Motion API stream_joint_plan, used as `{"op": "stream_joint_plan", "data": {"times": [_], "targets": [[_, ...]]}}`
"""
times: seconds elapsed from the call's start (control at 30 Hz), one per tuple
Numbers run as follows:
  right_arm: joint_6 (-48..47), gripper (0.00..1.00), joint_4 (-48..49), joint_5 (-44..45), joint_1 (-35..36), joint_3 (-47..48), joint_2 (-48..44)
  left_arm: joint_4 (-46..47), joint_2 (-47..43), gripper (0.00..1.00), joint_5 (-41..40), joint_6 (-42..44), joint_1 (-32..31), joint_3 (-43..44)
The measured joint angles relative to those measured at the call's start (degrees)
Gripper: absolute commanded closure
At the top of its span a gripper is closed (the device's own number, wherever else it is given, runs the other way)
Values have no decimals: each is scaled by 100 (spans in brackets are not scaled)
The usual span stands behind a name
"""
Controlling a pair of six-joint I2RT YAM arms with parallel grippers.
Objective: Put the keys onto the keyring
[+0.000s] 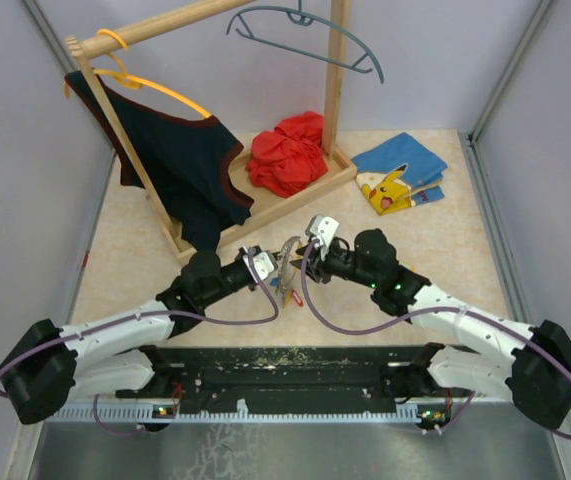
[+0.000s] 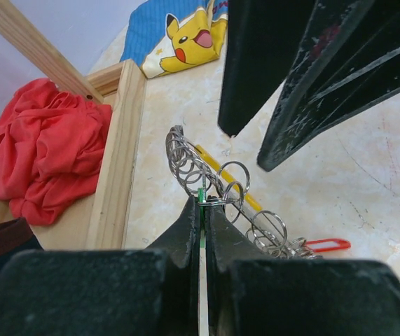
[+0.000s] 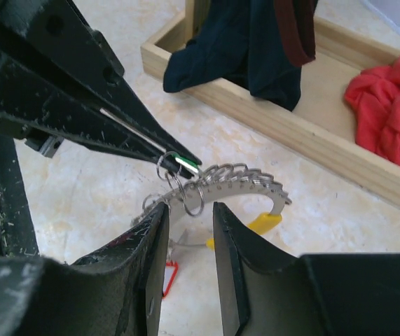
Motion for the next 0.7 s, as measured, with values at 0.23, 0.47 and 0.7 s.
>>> {"op": "stream_joint_plan", "data": {"times": [0.23,0.47,0.7], "targets": [[-496,65,-9,-761,-13,214,308,-317,0,100,136,146,0,116],[-1178,63,-96,-1263,-79,328,540,-496,-9,100,297,216,0,127],[-1471,65,-144,-1471,-160,409,741,-601,-63,100,361,227,22,149]]}}
